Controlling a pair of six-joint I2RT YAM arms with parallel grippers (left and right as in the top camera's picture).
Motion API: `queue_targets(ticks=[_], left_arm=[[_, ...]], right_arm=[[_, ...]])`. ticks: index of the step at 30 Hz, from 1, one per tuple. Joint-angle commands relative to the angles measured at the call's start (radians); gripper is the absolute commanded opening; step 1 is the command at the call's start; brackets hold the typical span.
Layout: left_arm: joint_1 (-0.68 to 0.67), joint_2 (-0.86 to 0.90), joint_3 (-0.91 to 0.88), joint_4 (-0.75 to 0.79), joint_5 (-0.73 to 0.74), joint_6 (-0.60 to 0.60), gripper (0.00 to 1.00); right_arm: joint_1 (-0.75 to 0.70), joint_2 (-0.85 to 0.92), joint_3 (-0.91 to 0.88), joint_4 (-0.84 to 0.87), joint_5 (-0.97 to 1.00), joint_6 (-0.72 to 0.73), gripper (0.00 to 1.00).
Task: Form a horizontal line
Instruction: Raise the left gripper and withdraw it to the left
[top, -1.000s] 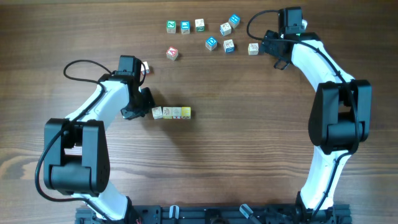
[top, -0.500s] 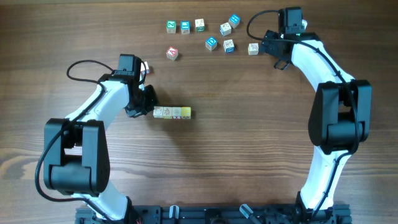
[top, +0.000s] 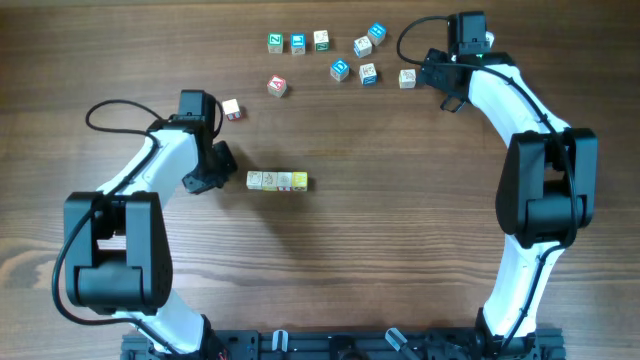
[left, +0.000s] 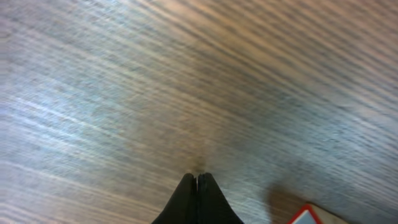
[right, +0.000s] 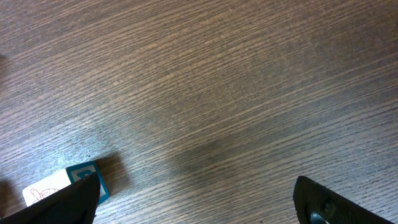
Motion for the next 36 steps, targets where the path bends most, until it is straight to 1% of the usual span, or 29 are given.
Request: queue_targets(ticks=[1,5,7,9,10,11,12,13,14,36], left_arm=[[0.005,0.006,-0.009,0.002,-0.026,-0.018,0.08],[0.005,0.006,-0.009,0.052,-0.065,-0.018,0.11],[0.007,0.006,-0.009,0.086,-0.166,-0.018,0.28],[0.031,0.006,-0.009,0.107,-0.185,-0.018,0.54],[0.046,0.006,-0.009,0.112,-0.185,-0.018,0.62],[0.064,0.006,-0.009,0.116,-0.185,-0.018,0.76],[0.082,0.006,-0.009,0.116,-0.185,-0.018,0.97],[0.1,0.006,-0.009,0.114,-0.179,-0.018,1.0],[0.111,0.006,-0.009,0.114,-0.168,-0.018,1.0],[0.117,0.006,-0.009,0.114,-0.163,-0.018,1.0]], right_arm=[[0.003,-0.004,-0.008,0.001,0.018,-0.012,1.0],[0.003,-0.004,-0.008,0.001,0.018,-0.012,1.0],[0.003,-0.004,-0.008,0.001,0.018,-0.012,1.0],[0.003,-0.004,-0.008,0.001,0.018,-0.012,1.0],[0.003,-0.004,-0.008,0.001,0.018,-0.012,1.0],[0.003,-0.004,-0.008,0.002,0.018,-0.012,1.0],[0.003,-0.004,-0.008,0.002,0.018,-0.012,1.0],[0.003,-0.004,-0.008,0.001,0.018,-0.012,1.0],[0.003,-0.004,-0.008,0.002,0.018,-0.011,1.0],[0.003,-0.004,-0.008,0.001,0.018,-0.012,1.0]])
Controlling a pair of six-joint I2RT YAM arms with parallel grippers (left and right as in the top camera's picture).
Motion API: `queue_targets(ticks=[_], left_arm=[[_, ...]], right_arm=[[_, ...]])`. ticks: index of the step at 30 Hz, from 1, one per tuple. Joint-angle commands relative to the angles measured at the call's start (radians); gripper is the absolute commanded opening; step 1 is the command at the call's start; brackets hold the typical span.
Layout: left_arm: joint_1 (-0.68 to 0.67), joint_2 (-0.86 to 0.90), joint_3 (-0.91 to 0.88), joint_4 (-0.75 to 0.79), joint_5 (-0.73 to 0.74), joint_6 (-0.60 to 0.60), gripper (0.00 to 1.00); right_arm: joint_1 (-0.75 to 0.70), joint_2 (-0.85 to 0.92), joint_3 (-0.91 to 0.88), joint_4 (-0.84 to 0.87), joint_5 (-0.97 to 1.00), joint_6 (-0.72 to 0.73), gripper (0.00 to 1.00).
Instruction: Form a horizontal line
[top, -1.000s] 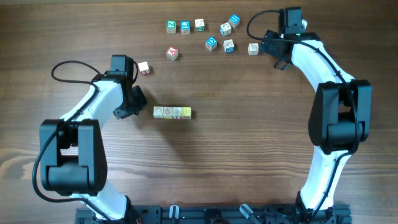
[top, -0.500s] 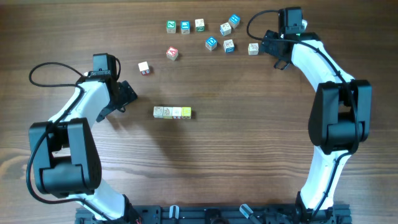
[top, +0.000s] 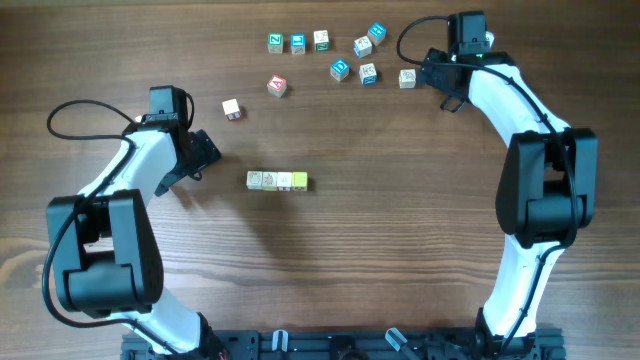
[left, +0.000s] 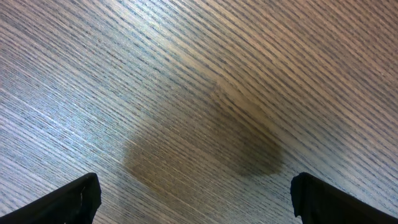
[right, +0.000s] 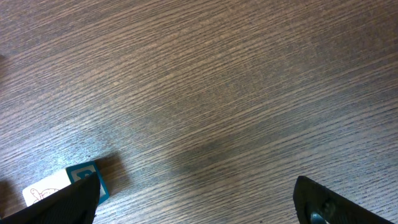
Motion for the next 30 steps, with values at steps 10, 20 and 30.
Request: queue_targets(ticks=[10,20,30], left_arm=[[0.002,0.006,-0.007,0.0,-0.005,0.001,1.0],[0.002,0.006,-0.007,0.0,-0.005,0.001,1.0],[0.002,0.006,-0.007,0.0,-0.005,0.001,1.0]], right_arm=[[0.003,-0.004,-0.008,0.001,0.018,-0.012,1.0],[0.003,-0.004,-0.008,0.052,0.018,-0.009,1.0],[0.005,-0.004,-0.008,0.154,-0.224,-0.09,0.23]])
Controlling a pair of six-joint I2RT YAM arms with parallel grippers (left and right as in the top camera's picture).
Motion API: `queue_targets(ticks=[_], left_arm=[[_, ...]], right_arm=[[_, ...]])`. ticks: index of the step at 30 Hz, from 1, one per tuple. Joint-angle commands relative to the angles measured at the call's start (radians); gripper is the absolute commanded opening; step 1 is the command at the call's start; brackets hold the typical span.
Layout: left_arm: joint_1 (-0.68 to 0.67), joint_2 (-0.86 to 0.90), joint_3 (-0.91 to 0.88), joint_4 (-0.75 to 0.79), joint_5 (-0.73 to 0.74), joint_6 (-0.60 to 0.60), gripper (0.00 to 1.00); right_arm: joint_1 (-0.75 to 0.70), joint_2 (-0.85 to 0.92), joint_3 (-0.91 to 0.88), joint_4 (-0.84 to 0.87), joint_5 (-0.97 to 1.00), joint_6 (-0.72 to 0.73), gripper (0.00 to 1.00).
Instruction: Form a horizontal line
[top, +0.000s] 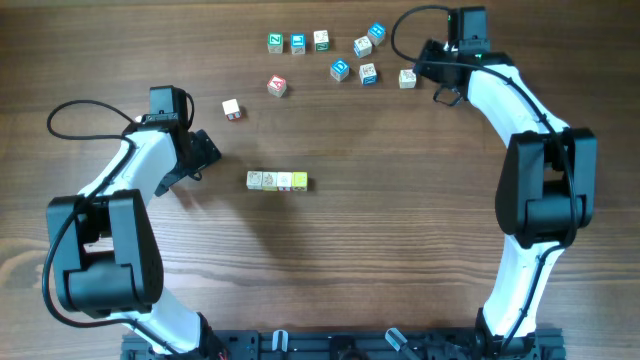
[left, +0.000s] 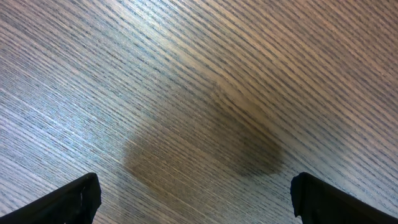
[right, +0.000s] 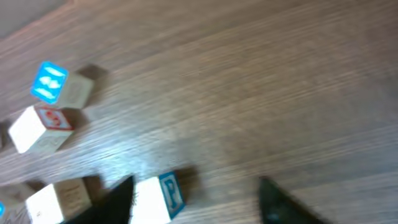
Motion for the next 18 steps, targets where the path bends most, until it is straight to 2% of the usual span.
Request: queue_targets(ticks=[1,2,3,5,6,10,15,18], left_arm=[[0.002,0.006,-0.007,0.0,-0.005,0.001,1.0],[0.002,0.006,-0.007,0.0,-0.005,0.001,1.0],[0.002,0.006,-0.007,0.0,-0.005,0.001,1.0],[0.002,0.006,-0.007,0.0,-0.005,0.001,1.0],[0.002,0.006,-0.007,0.0,-0.005,0.001,1.0],[0.002,0.006,-0.007,0.0,-0.005,0.001,1.0],[0.002,0.006,-0.007,0.0,-0.005,0.001,1.0],[0.002,0.006,-0.007,0.0,-0.005,0.001,1.0]], right_arm=[[0.002,-0.004,-0.007,0.015,-0.038,-0.114,0.17],[0.003,-0.002,-0.007,0.015,-0.04,-0.162,0.13],[0.003,0.005,-0.007,0.018,-0.063,-0.234,0.14],[0.003,0.029,-0.007,0.029,-0.119,-0.329,0.39],[0.006,0.046,-0.007,0.037,-0.141,-0.362,0.48],[0.026,0.094,-0.007,0.103,-0.183,-0.413,0.57],[0.038,0.133,-0.007,0.138,-0.191,-0.413,0.57],[0.038,0.135,-0.006,0.146,-0.183,-0.412,0.47]])
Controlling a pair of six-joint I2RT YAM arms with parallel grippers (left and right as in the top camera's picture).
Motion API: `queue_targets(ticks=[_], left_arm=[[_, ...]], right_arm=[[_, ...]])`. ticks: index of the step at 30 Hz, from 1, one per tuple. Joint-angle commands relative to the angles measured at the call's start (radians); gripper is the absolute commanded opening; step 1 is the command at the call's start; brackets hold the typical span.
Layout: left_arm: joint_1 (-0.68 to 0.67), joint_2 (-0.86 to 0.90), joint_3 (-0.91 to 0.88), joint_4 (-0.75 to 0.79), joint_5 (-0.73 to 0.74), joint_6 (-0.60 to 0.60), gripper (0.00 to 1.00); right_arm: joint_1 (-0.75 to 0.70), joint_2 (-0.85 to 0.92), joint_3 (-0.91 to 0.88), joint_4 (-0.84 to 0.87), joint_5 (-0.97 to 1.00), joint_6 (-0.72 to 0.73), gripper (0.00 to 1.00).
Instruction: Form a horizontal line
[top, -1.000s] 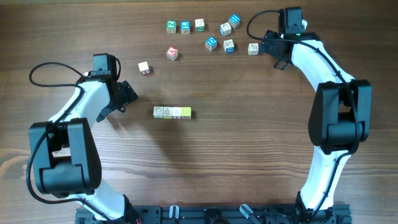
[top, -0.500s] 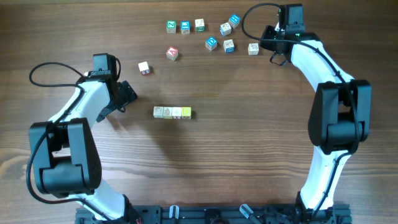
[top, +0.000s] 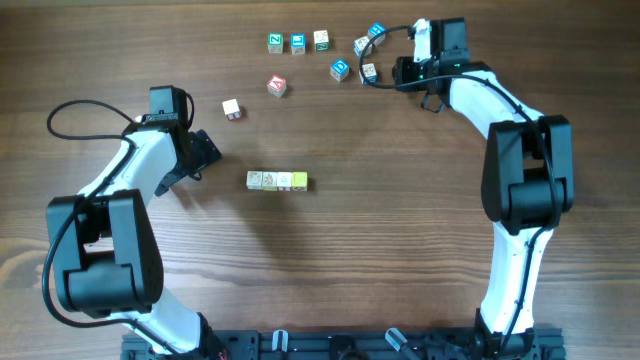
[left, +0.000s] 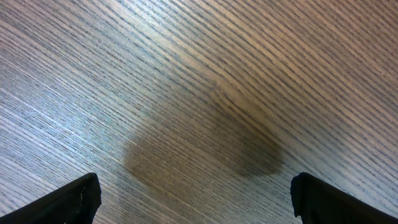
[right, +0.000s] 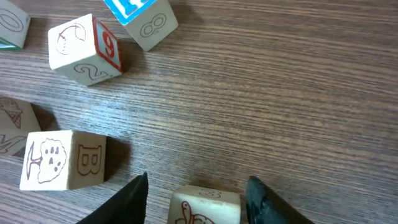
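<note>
A row of three wooden blocks lies mid-table. My right gripper is open and low over the table, its fingers on either side of a cream block with a red drawing, with a gap on each side. From overhead that gripper covers the block. My left gripper stands open to the left of the row, over bare wood, with nothing between its fingertips.
Loose blocks are scattered at the far side: three in a line, a red one, a white one, blue ones. Close to my right fingers are a B block and a block with a red 6.
My right gripper has moved left and down; the cream block that was ahead of its left finger is now between the open fingers. The left arm has not moved.
My left gripper was shut just left of the three-block row. Then it stood open farther left, and has stayed there. My right gripper stayed open beside the loose blocks, then turned toward them, and now straddles the cream block.
</note>
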Motion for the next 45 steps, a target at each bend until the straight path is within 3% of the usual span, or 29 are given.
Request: queue_targets(ticks=[1,6,15,25,32,45], left_arm=[[0.002,0.006,-0.007,0.001,-0.005,0.001,1.0],[0.002,0.006,-0.007,0.001,-0.005,0.001,1.0],[0.002,0.006,-0.007,0.001,-0.005,0.001,1.0],[0.002,0.006,-0.007,0.001,-0.005,0.001,1.0],[0.002,0.006,-0.007,0.001,-0.005,0.001,1.0],[0.002,0.006,-0.007,0.001,-0.005,0.001,1.0]], right_arm=[[0.0,0.024,-0.005,0.014,0.007,-0.011,0.46],[0.0,-0.018,-0.003,0.007,0.011,-0.01,0.24],[0.023,-0.172,-0.003,-0.217,-0.044,0.049,0.27],[0.251,-0.203,-0.003,-0.554,-0.079,0.216,0.24],[0.335,-0.202,-0.005,-0.6,0.004,0.357,0.24],[0.362,-0.195,-0.012,-0.572,0.027,0.385,0.24]])
